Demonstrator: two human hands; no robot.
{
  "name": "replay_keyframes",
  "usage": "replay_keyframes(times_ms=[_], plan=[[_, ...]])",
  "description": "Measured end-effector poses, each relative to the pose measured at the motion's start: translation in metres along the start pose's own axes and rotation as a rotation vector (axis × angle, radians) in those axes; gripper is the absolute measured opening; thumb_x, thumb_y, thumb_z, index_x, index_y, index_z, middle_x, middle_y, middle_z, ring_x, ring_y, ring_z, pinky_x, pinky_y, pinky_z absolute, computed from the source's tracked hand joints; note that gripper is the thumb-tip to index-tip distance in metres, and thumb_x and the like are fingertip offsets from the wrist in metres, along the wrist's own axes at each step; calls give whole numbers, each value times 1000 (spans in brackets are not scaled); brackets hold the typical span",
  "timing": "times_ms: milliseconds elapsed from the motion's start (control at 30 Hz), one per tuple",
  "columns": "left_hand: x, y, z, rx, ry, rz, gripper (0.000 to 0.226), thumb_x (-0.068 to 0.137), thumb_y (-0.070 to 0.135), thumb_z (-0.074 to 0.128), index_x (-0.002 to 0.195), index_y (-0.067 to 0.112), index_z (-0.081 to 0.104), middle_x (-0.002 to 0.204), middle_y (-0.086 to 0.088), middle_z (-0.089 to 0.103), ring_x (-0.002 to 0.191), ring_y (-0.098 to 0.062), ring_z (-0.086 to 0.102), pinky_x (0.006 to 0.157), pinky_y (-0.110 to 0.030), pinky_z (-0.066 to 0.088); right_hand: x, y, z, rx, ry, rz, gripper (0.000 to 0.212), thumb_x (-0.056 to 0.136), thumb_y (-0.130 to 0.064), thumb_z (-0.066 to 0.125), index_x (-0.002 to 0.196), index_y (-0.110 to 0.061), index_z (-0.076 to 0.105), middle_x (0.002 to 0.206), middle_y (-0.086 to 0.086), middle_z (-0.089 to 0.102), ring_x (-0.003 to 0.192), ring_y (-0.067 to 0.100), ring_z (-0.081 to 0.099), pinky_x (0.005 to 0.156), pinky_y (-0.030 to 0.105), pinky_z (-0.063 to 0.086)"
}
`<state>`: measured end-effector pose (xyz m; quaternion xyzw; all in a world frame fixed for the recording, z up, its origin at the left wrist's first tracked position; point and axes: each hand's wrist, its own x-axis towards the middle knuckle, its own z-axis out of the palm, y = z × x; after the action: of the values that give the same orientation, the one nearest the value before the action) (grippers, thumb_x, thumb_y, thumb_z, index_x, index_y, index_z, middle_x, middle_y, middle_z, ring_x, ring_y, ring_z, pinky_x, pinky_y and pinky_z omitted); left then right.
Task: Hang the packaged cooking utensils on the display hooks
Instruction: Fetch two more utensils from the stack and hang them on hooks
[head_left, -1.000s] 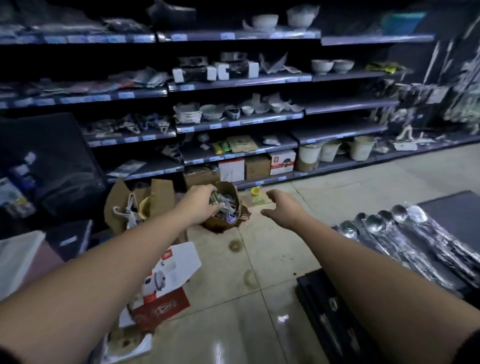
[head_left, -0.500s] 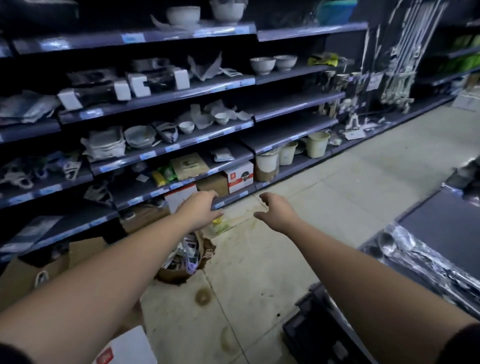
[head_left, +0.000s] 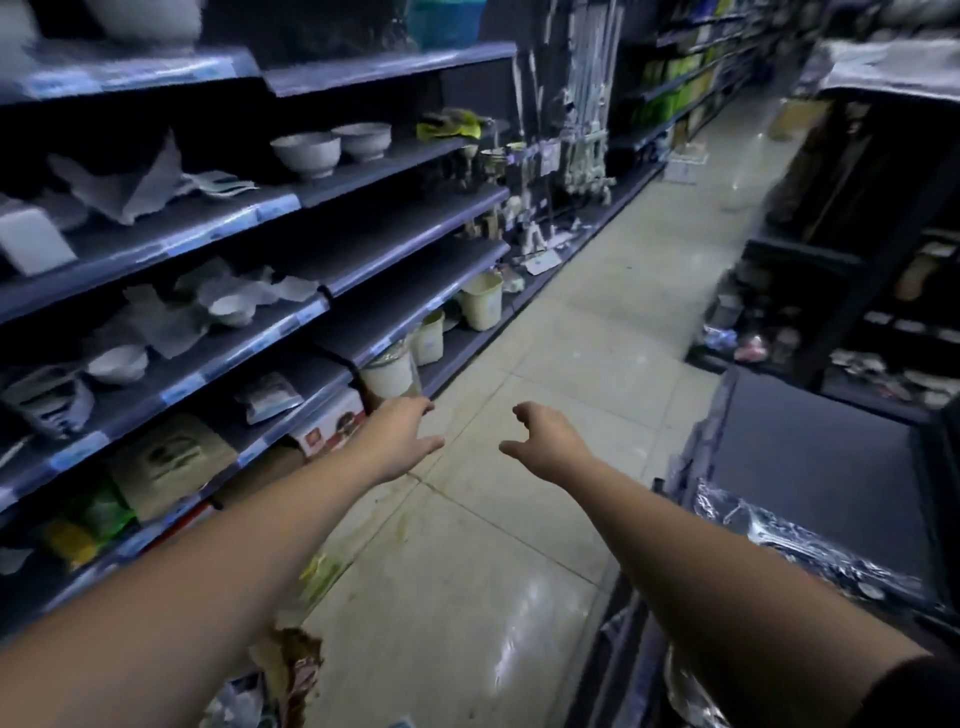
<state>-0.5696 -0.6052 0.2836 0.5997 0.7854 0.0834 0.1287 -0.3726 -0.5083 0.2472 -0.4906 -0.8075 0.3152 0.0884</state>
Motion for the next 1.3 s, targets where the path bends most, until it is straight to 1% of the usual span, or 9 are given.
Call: replay_keyframes(times_ms=[367,500,600,667,833,1000,1067,1200,1300], plan=[[249,83,44,-4,-256,484,59,90,37,70,140,10,54,138,-9,61,129,-25,55,106,-34,43,93,105,-53,138,269,544,69,88,-33,71,146,-7,44,143,12,53,133,28,49,108,38,41],[293,150,72,2,-349,676,59,91,35,69,141,10,52,141,-7,59,131,-23,54,109,-35,42,95,152,-74,219,371,720,63,87,-31,71,140,-5,49,134,13,60,126,30,54,90,31,44],[320,206,100,53,-393,825,59,91,37,68,141,9,52,141,-8,59,131,-24,54,108,-34,43,92,188,-86,278,460,827,47,87,-30,71,123,-2,58,117,16,66,111,33,60,75,29,40],[332,243,121,75,-430,907,58,92,37,68,140,10,52,140,-8,59,130,-25,54,107,-35,43,87,212,-92,327,503,899,43,89,-31,69,119,-1,60,115,18,66,107,35,61,79,35,46],[339,324,164,155,-539,1115,50,90,33,69,132,8,59,130,-13,66,122,-30,59,97,-37,48,57,255,-100,423,637,1084,66,83,-34,75,139,-7,52,136,15,60,122,31,59,101,38,49],[329,397,204,200,-654,1321,60,92,36,67,143,8,51,143,-9,57,132,-26,53,109,-35,42,17,280,-100,538,792,1259,61,84,-28,78,137,-9,54,134,11,62,119,28,60,97,32,48],[326,424,224,215,-701,1404,60,93,37,66,143,8,51,143,-10,58,131,-27,54,108,-34,43,5,292,-93,584,840,1338,61,86,-27,77,138,-9,52,132,12,62,115,27,61,98,37,51],[322,467,273,256,-809,1531,57,95,34,65,142,5,51,141,-12,59,129,-28,56,106,-37,45,-8,314,-76,688,912,1480,61,91,-23,71,144,-9,46,133,10,60,102,19,63,88,28,52],[321,489,315,298,-897,1573,55,94,35,65,139,6,53,136,-13,63,124,-29,59,103,-38,48,-9,331,-64,767,975,1603,61,93,-24,68,147,-11,43,130,12,63,111,28,66,90,34,55]])
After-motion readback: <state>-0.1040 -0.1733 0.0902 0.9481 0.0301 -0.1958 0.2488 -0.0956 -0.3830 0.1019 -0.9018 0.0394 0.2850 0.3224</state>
